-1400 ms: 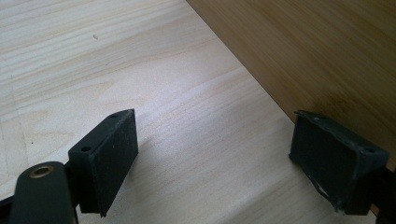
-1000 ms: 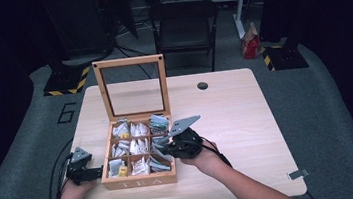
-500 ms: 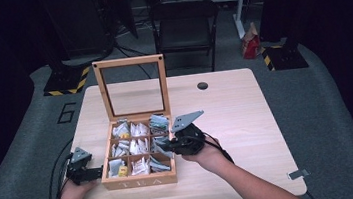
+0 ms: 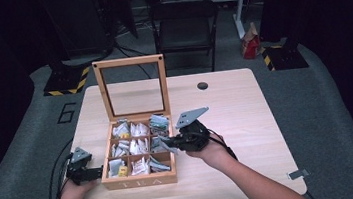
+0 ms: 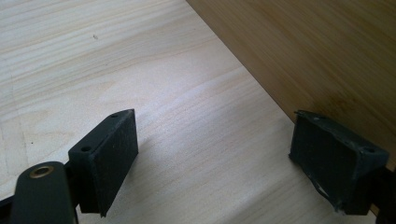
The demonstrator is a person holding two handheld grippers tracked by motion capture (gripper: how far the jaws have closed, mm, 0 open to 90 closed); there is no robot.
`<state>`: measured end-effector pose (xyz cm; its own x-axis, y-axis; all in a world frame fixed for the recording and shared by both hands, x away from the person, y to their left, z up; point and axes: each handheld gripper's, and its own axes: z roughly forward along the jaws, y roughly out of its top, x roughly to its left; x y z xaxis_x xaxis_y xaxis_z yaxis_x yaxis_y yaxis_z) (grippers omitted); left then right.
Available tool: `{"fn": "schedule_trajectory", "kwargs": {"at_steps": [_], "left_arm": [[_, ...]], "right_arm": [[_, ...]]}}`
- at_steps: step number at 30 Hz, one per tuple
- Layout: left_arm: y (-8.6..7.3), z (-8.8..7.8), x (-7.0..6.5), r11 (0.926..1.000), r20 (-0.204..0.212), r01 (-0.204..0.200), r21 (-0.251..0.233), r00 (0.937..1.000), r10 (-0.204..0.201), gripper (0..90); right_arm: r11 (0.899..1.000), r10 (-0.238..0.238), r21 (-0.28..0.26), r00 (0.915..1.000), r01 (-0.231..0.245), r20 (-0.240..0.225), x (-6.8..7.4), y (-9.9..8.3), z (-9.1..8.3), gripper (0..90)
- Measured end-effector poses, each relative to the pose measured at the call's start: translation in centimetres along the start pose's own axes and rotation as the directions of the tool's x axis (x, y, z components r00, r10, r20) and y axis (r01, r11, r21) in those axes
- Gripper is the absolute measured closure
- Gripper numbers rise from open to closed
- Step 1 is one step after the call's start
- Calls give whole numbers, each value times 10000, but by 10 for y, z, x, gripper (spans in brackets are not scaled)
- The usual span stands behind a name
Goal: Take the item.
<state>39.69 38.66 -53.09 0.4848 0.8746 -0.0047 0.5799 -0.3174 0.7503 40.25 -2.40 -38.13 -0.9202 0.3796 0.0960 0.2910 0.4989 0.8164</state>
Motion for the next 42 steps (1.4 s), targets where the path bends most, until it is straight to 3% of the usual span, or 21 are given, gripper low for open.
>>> {"fn": "schedule_trajectory", "kwargs": {"at_steps": [17, 42], "left_arm": [[0, 0, 0, 10000, -1, -2, -3, 10000, 2, 148], [0, 0, 0, 10000, 0, 10, -6, 10000, -10, 148]], "right_arm": [[9998, 203, -30, 9985, -202, 518, -13, -5, -17, 894], [9981, 609, -198, 9877, -587, 1438, -33, -17, -48, 893]]}}
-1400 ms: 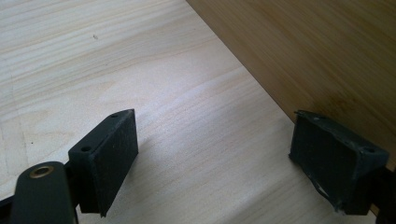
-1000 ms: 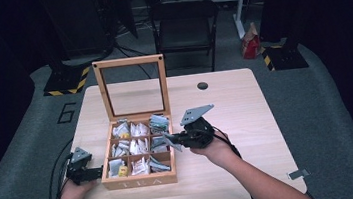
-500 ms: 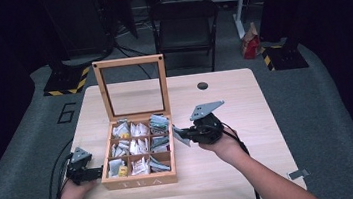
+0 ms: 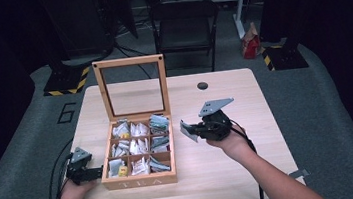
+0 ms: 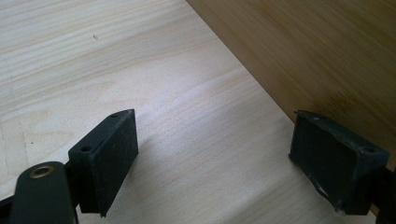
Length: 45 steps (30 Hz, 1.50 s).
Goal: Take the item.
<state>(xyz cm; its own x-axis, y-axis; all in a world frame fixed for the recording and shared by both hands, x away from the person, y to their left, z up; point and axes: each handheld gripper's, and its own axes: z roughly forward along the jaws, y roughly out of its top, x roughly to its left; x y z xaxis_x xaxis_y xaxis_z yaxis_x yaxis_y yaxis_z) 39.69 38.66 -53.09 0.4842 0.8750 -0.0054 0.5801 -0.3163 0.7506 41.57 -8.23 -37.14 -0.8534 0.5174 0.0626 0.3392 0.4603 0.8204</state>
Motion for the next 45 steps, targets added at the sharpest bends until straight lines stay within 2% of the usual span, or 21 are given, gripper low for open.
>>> {"fn": "schedule_trajectory", "kwargs": {"at_steps": [4, 25, 30, 45], "left_arm": [[0, 0, 0, 10000, 0, -9, 4, 10000, 9, 148], [0, 0, 0, 10000, -1, -7, 2, 10000, 7, 148], [0, 0, 0, 10000, -2, -9, 4, 10000, 9, 148], [0, 0, 0, 10000, -1, -10, 4, 10000, 10, 148]], "right_arm": [[10000, -37, -19, 9999, 37, 119, -5, -2, -4, 893], [9988, 487, -124, 9944, -477, 942, -31, -20, -28, 893], [9979, 641, -141, 9925, -630, 1045, -34, -23, -31, 893], [9978, 656, -131, 9896, -644, 1278, -39, -28, -33, 893]]}}
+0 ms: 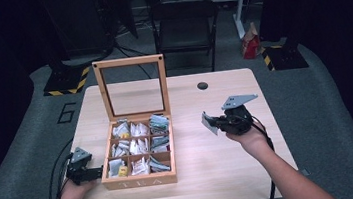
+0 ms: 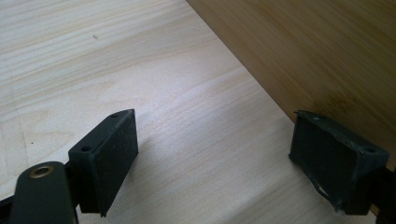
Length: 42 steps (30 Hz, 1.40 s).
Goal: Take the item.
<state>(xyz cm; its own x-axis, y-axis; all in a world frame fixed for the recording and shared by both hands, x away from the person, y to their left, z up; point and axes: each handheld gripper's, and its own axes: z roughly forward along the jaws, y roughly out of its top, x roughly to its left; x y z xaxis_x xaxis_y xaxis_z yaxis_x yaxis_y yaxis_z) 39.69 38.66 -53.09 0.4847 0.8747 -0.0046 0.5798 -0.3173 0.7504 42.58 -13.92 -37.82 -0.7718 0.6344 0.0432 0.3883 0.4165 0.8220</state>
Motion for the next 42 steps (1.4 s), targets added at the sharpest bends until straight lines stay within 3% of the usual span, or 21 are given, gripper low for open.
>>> {"fn": "schedule_trajectory", "kwargs": {"at_steps": [15, 42], "left_arm": [[0, 0, 0, 10000, -1, 1, -1, 10000, -1, 148], [0, 0, 0, 10000, 1, -4, 0, 10000, 4, 148]], "right_arm": [[9999, -40, 156, 9998, 37, 187, -2, -14, 6, 893], [9978, 441, 469, 9983, -459, 391, -5, -53, 21, 891]]}}
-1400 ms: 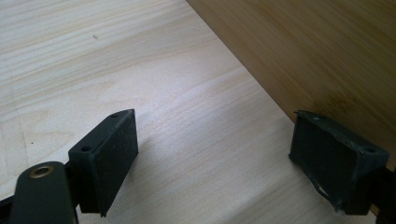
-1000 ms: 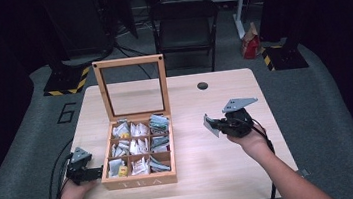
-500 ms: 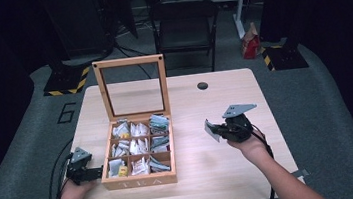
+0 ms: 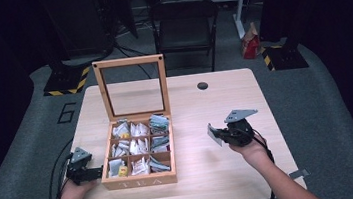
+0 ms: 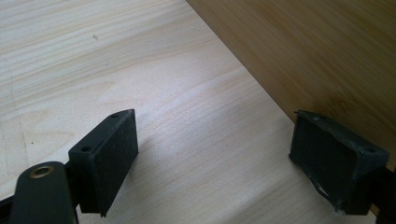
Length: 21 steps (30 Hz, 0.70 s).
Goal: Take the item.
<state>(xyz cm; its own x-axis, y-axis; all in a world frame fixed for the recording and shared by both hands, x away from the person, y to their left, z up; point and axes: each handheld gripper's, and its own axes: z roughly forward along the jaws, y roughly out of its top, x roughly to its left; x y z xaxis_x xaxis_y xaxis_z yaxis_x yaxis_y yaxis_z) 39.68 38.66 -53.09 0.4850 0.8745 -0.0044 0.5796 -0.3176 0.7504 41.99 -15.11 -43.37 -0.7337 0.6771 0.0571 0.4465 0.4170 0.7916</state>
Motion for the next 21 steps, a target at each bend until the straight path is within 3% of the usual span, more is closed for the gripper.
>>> {"fn": "schedule_trajectory", "kwargs": {"at_steps": [17, 21], "left_arm": [[0, 0, 0, 10000, -3, 4, -4, 10000, -4, 148], [0, 0, 0, 10000, -3, 1, -3, 10000, -1, 148]], "right_arm": [[9994, -40, 338, 9994, 28, 340, 0, -18, 12, 890], [9986, -228, 493, 9985, 204, 492, 2, -23, 16, 889]]}}
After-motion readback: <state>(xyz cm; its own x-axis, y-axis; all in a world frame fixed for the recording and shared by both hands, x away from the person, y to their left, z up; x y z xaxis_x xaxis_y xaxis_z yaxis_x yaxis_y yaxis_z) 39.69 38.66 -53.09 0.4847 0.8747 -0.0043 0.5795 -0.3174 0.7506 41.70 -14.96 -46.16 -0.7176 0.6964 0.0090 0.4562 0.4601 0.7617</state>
